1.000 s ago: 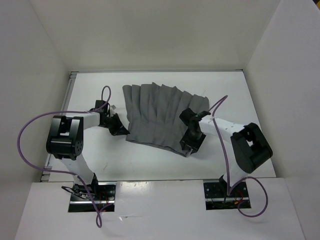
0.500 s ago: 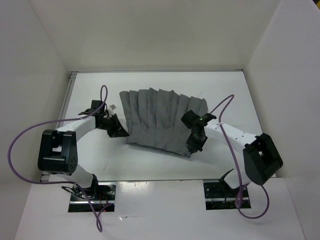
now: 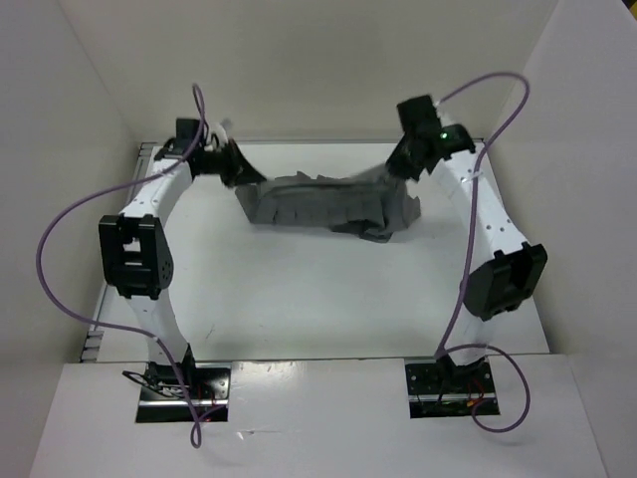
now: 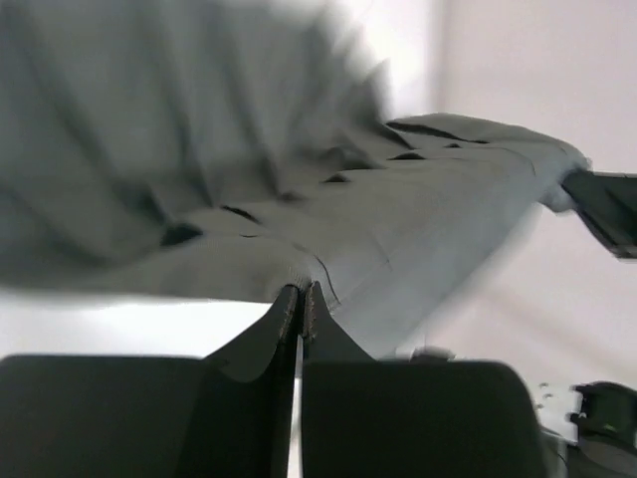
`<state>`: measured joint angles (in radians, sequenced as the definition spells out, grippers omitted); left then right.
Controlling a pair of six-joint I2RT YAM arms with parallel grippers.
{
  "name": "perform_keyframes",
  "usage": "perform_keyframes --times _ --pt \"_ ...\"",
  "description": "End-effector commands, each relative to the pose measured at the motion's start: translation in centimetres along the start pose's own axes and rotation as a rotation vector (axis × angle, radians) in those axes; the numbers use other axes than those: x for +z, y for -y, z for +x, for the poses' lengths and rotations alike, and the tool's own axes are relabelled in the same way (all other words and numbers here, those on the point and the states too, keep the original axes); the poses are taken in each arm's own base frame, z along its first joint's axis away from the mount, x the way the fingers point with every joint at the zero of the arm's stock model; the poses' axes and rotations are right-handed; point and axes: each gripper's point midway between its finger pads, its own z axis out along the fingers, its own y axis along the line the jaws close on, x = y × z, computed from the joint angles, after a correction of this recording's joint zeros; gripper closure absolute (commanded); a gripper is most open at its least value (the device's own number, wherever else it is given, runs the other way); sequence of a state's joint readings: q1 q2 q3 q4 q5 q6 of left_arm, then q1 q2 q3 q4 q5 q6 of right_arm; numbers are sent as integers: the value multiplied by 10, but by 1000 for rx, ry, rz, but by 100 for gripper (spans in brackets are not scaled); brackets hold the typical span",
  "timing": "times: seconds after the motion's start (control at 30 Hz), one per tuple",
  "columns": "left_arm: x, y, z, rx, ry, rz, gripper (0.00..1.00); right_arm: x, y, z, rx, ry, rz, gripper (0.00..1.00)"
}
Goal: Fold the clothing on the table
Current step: Fold the skirt
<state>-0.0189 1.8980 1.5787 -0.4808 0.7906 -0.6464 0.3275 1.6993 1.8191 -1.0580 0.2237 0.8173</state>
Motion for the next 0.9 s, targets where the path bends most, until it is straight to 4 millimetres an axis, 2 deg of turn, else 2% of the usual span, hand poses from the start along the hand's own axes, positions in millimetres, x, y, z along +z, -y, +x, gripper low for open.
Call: perform_keyframes --times 0.0,0.03,0.07,0.1,0.13,0.17,0.2,0.23,0.27,0.3,0.33,0.37,0.4,0.43,0.47,0.5,0.53,0.57,0.6,0.63,0.67,0.7,0.73,0.77,0.8,0.83,0.87 --pt "-69 122 -83 248 211 249 100 -58 -18 -116 -35 355 -27 100" --pt "-84 139 -93 293 245 271 100 -59 -18 -124 -40 374 -4 100" --pt "-103 155 -103 334 291 282 100 -72 -21 -136 -40 416 -9 100" --pt "-115 166 -109 374 321 289 100 -99 -28 -153 -17 483 -54 100" --pt "-130 180 -113 408 348 294 100 -111 -26 -157 -9 503 -56 100" --pt "-139 180 -115 422 359 292 100 -120 -30 -165 -16 528 -73 100" --pt "-139 181 -113 425 350 300 100 -125 -30 -166 -13 533 -78 100" --pt "-143 176 -114 423 356 290 100 -127 -29 -166 -23 533 -75 100" --pt "-132 159 -110 383 332 276 100 -118 -25 -160 -40 499 -44 100" --pt "-138 159 -104 389 335 282 100 -127 -25 -163 -42 511 -53 100" --pt "-136 155 -102 386 336 285 100 -125 -28 -158 -68 501 -54 100" --pt "-138 155 -94 387 337 286 100 -109 -29 -143 -101 441 -37 100" --pt "-122 129 -84 319 296 263 100 -100 -28 -137 -113 413 -28 100" --pt "-117 119 -78 298 282 256 100 -92 -30 -129 -128 373 -35 100" --pt "-116 113 -67 282 273 251 100 -67 -24 -108 -163 282 2 100" --pt "-97 77 -50 201 229 208 100 -63 -19 -94 -165 233 2 100" --pt "-91 62 -39 159 211 185 100 -54 -18 -75 -194 177 1 100" --pt "-90 55 -26 150 198 176 100 -22 -6 -22 -268 31 52 100" --pt "-85 41 -15 131 181 152 100 -32 -7 -13 -264 60 5 100" --pt "-80 25 7 91 145 131 100 -5 20 42 -297 -90 46 100" --pt "-79 16 21 65 124 108 100 0 21 66 -291 -131 4 100" --pt "-75 14 38 80 91 103 100 -13 28 86 -281 -169 -50 100" --pt "-81 19 52 102 90 96 100 2 65 136 -269 -299 16 100" --pt "-78 2 79 43 38 69 100 -1 76 161 -251 -370 3 100" --pt "-77 -2 97 35 8 63 100 -14 83 180 -248 -389 -28 100" --pt "-85 1 113 47 10 64 100 -10 112 214 -217 -469 31 100" --pt "-86 -7 133 8 -23 48 100 -19 117 237 -215 -539 12 100"
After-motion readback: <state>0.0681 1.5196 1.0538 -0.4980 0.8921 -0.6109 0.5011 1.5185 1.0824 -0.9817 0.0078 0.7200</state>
